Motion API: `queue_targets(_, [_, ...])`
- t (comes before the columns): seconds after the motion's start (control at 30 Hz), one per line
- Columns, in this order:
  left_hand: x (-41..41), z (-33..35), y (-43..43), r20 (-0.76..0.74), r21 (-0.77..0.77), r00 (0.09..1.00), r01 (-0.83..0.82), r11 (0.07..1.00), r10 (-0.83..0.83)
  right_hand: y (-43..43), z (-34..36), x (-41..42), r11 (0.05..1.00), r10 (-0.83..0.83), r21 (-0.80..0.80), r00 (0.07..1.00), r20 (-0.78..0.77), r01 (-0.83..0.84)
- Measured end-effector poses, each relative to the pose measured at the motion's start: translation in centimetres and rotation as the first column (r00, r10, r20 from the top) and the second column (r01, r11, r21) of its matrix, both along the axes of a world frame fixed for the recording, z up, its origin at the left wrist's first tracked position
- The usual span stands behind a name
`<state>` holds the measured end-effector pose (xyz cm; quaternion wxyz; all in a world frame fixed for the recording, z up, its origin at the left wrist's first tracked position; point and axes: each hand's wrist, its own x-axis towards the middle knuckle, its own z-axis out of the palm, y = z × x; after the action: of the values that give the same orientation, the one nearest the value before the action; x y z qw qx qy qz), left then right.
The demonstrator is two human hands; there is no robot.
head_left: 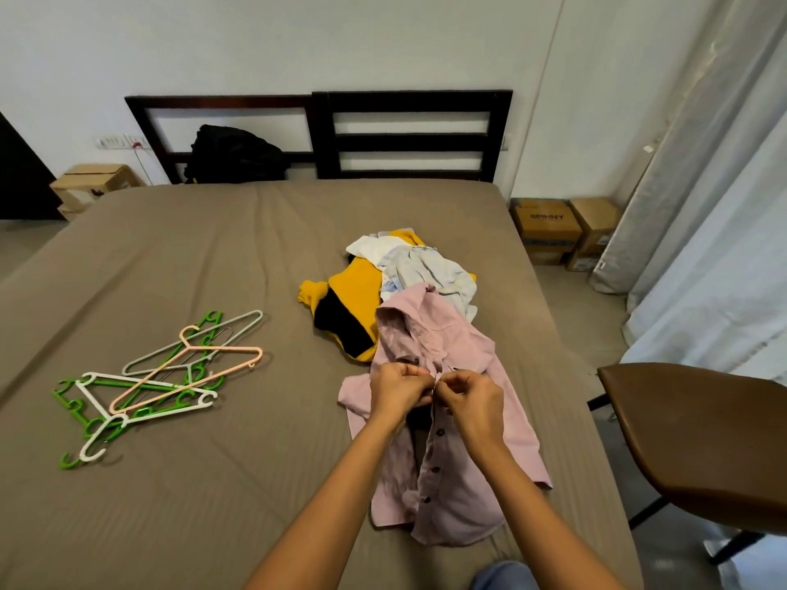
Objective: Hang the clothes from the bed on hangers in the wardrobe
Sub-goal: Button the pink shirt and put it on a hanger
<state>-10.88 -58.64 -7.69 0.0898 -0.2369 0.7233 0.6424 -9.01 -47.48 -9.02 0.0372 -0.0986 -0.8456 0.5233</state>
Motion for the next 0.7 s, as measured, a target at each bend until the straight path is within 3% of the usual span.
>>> queue_targets(0.2, [-0.1,-1.2,0.9,0.04,0.157,0.998,-0.046,0.987,0.04,-0.7,-0.1,0.6,0.96,-0.021,0.276,0.996,-0.088,0.045])
queue_targets(0.33, [-0.2,-2.1,0.8,0.091,0.278,0.992,-0.112,0.954,0.09,-1.1,-0.6,0.6,0.932,-0.023,0.359,0.996,-0.083,0.051])
queue_targets(0.53, [-0.1,-3.3,0.4,0.075,0.193,0.992,-0.118,0.974,0.105,-1.4,-0.2,0.9,0.953,-0.061,0.289,0.99,-0.13,0.097])
queue_targets(0.7, [0.5,-3.8,0.5,-0.013,0.142,0.999,-0.05,0.989,0.052,-1.4,-0.3,1.1,0.993,-0.106,0.046,0.994,-0.038,0.108])
